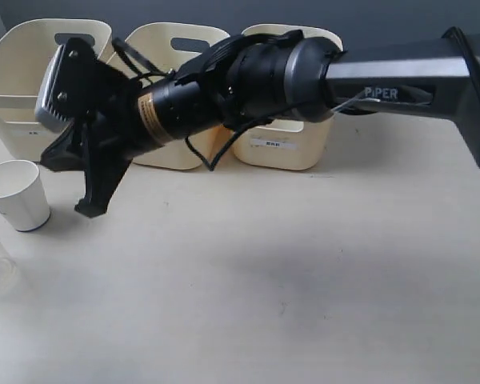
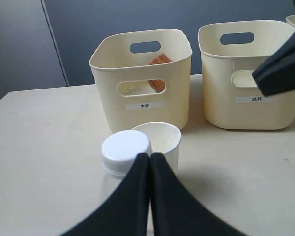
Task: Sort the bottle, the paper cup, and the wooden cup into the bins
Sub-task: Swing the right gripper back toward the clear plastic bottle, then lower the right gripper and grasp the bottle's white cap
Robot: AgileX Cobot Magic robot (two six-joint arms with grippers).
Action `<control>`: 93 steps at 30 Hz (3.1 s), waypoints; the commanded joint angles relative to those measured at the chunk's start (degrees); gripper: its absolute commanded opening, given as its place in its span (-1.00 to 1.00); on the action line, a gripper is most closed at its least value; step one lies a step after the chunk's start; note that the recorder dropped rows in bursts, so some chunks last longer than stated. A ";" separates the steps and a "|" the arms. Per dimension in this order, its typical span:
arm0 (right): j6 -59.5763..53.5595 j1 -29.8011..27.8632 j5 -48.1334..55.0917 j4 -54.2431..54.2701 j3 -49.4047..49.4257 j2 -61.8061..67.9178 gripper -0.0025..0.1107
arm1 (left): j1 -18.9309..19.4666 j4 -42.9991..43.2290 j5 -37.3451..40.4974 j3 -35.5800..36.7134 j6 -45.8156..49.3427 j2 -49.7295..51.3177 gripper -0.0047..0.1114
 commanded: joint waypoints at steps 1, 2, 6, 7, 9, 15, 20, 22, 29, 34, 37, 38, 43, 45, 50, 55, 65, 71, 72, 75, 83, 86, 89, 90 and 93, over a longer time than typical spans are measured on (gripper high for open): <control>-1.54 3.29 2.93 0.17 1.18 -0.80 -0.97 | -0.14 0.12 -0.76 -0.17 -0.16 0.19 -0.92; -1.54 3.80 3.61 0.17 1.18 -0.80 -0.97 | -0.14 0.12 -0.76 -0.17 -0.16 0.19 -0.92; -1.17 5.29 5.08 0.17 1.18 -0.70 -0.97 | -0.14 0.12 -0.76 -0.17 -0.16 0.19 -0.92; -0.86 5.60 5.08 0.17 1.18 -0.58 -0.97 | -0.14 0.12 -0.76 -0.17 -0.16 0.19 -0.92; -0.76 5.86 6.15 0.17 1.18 -0.16 -0.97 | -0.14 0.12 -0.76 -0.17 -0.16 0.19 -0.92; -0.64 6.47 11.51 3.40 1.18 1.18 -0.97 | -0.14 0.12 -0.76 -0.17 -0.16 0.19 -0.92; -0.64 6.61 12.59 3.40 1.38 1.18 -0.97 | -0.14 0.12 -0.76 -0.17 -0.16 0.19 -0.92; -0.17 6.61 11.84 4.20 1.38 1.18 -0.97 | -0.14 0.12 -0.76 -0.17 -0.16 0.19 -0.92; 0.48 6.61 7.43 5.77 1.38 1.18 -0.97 | -0.14 0.12 -0.76 -0.17 -0.16 0.19 -0.92; 0.26 6.61 7.35 6.72 1.38 1.18 -0.87 | -0.14 0.12 -0.76 -0.17 -0.16 0.19 -0.92; 0.26 6.61 6.45 9.45 1.38 1.18 -0.30 | -0.14 0.12 -0.76 -0.17 -0.16 0.19 -0.92; 0.26 6.61 6.21 12.64 1.28 1.18 0.11 | -0.14 0.12 -0.76 -0.17 -0.16 0.19 -0.92; -3.16 6.61 1.14 17.40 1.28 1.18 0.22 | -0.14 0.12 -0.76 -0.17 -0.16 0.19 -0.92; -7.11 6.73 -5.87 20.18 1.28 1.18 0.22 | -0.14 0.12 -0.76 -0.17 -0.16 0.19 -0.92; -19.68 7.23 -5.74 30.61 1.17 4.88 0.38 | -0.14 0.12 -0.76 -0.17 -0.16 0.19 -0.92; -25.57 7.23 -6.48 40.92 0.59 7.86 0.66 | -0.14 2.83 -0.66 -0.17 -0.16 0.19 -0.92; -18.67 7.23 -6.64 33.82 -5.85 11.85 0.64 | -0.04 14.98 -0.66 -0.17 -0.16 0.19 -0.92; -15.98 7.23 -7.05 31.47 -9.67 14.72 0.64 | -0.04 21.60 -0.28 -0.17 -0.16 0.19 -0.92; -15.98 7.23 -7.34 31.32 -10.22 15.00 0.64 | -0.04 22.39 -0.28 -0.17 -0.16 0.19 -0.92; -15.86 7.23 -7.68 30.56 -12.02 16.15 0.64 | -0.04 24.78 -0.19 -0.17 -0.16 0.19 -0.92; -11.18 7.59 -8.12 26.21 -17.83 19.73 0.64 | -0.04 32.56 0.10 -0.17 -0.16 0.19 -0.92; -11.01 7.73 -7.44 26.31 -18.98 20.44 0.64 | -0.04 35.55 0.10 -0.17 -0.16 0.19 -0.92; -10.39 7.82 -7.63 25.96 -20.19 21.22 0.64 | -0.04 36.90 0.10 -0.17 -0.16 0.19 -0.92; -10.03 7.82 -7.63 25.85 -20.64 21.64 0.64 | -0.04 37.88 0.10 -0.17 -0.16 0.19 -0.92; -9.37 8.07 -7.87 25.71 -22.57 22.84 0.64 | -0.04 40.33 0.19 -0.17 -0.16 0.19 -0.92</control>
